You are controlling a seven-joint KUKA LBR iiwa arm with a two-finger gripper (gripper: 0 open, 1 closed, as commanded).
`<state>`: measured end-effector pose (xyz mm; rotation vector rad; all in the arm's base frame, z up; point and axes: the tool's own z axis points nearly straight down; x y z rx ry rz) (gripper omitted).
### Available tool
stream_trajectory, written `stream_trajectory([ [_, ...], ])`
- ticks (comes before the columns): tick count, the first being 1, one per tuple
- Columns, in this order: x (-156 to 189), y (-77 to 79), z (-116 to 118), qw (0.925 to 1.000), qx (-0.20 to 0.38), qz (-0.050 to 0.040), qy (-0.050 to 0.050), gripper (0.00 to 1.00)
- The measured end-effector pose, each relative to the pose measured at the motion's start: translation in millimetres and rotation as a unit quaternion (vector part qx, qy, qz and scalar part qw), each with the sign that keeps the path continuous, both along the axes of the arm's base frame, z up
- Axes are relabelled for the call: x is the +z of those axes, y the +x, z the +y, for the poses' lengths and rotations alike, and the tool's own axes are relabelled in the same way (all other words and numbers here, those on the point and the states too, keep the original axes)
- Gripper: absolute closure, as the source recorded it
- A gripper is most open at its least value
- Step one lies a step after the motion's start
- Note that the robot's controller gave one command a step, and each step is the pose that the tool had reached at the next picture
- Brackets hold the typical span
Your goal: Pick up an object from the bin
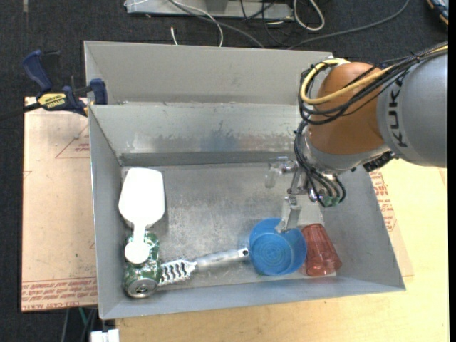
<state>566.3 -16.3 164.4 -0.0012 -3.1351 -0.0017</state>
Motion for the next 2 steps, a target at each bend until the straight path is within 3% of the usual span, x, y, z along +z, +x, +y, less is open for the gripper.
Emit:
stream_trajectory([
  [2,-8,2.7,4,0.9998,0.016,-0.0083,-0.001,0.00],
])
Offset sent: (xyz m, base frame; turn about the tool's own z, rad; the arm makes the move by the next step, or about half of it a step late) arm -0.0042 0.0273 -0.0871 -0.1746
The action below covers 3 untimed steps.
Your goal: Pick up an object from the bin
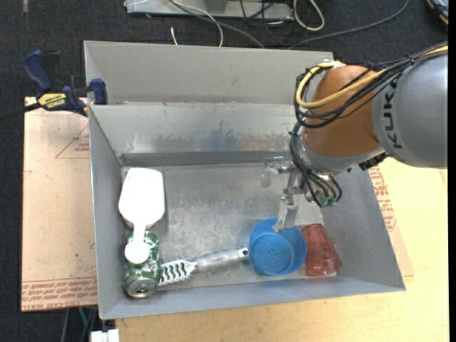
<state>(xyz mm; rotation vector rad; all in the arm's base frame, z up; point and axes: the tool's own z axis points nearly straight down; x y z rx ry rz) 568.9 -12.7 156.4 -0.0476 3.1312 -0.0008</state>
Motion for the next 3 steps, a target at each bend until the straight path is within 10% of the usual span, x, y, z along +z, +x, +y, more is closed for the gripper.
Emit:
stream_trajectory([
  [1,20,4.9,-5,0.9990,0.044,0.0051,0.001,0.00],
  [3,-82,19.3,60,0.9873,0.159,-0.0051,-0.003,0.00],
])
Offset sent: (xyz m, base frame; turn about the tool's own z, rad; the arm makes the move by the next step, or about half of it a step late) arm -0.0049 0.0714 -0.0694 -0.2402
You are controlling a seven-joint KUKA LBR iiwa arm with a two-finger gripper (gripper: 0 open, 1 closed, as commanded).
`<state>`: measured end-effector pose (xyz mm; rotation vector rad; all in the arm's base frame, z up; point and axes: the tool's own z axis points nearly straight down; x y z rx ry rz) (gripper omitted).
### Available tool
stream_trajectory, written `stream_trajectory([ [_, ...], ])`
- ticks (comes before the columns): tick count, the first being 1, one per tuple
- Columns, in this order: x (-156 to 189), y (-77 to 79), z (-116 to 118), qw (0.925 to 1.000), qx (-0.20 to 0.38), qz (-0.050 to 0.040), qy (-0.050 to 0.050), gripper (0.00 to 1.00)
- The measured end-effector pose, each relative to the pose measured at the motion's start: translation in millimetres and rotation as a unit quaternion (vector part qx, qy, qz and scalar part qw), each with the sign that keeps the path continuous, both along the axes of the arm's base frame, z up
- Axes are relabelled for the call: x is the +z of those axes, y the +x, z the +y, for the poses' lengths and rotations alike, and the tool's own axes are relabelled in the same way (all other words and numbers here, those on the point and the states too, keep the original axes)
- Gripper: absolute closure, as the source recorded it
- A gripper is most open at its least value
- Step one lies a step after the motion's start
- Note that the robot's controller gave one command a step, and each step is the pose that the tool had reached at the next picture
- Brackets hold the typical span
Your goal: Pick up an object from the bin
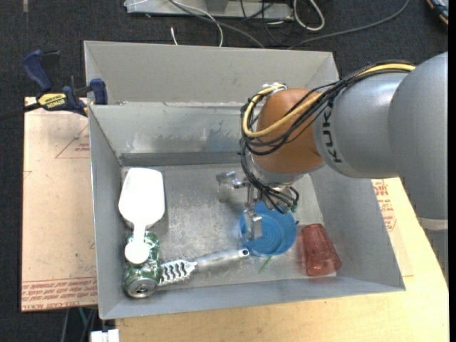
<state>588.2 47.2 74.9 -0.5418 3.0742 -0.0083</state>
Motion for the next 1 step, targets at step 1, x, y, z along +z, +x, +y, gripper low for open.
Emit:
stream_trajectory([
  [1,-2.5,-7.9,39.9,0.9993,0.036,0.0033,0.003,1.00],
])
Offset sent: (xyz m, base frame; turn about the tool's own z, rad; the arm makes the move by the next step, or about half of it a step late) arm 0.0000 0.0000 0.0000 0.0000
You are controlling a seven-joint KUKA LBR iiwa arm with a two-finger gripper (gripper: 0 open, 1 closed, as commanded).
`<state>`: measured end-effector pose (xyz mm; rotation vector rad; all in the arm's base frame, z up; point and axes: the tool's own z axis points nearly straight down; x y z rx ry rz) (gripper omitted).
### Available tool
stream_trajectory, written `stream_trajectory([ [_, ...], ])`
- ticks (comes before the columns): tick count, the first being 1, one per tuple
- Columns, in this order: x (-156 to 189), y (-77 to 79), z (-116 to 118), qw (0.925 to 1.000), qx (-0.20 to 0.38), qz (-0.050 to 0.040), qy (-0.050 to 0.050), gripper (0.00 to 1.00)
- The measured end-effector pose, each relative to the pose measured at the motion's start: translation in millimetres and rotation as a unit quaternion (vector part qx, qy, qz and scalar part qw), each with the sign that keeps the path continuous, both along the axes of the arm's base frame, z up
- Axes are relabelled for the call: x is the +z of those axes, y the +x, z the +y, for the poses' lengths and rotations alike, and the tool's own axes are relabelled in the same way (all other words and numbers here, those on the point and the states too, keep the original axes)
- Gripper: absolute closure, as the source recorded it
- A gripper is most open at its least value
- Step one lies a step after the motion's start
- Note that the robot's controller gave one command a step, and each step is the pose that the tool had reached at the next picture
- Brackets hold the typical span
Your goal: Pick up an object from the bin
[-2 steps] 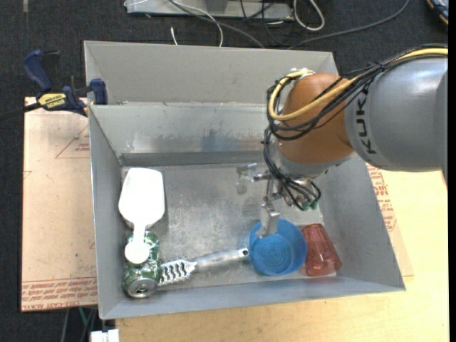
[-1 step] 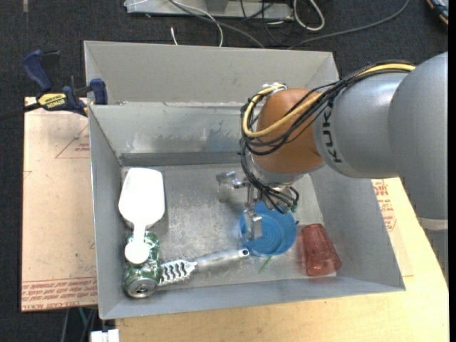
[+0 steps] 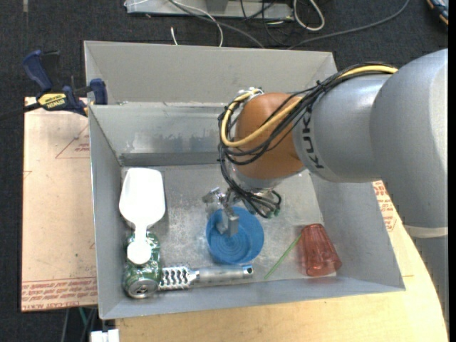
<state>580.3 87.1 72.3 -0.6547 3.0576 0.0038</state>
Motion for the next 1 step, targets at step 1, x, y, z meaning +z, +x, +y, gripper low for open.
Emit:
stream_trajectory([
  [1,0.0,0.0,0.0,1.0000,0.000,0.0000,0.000,1.00],
])
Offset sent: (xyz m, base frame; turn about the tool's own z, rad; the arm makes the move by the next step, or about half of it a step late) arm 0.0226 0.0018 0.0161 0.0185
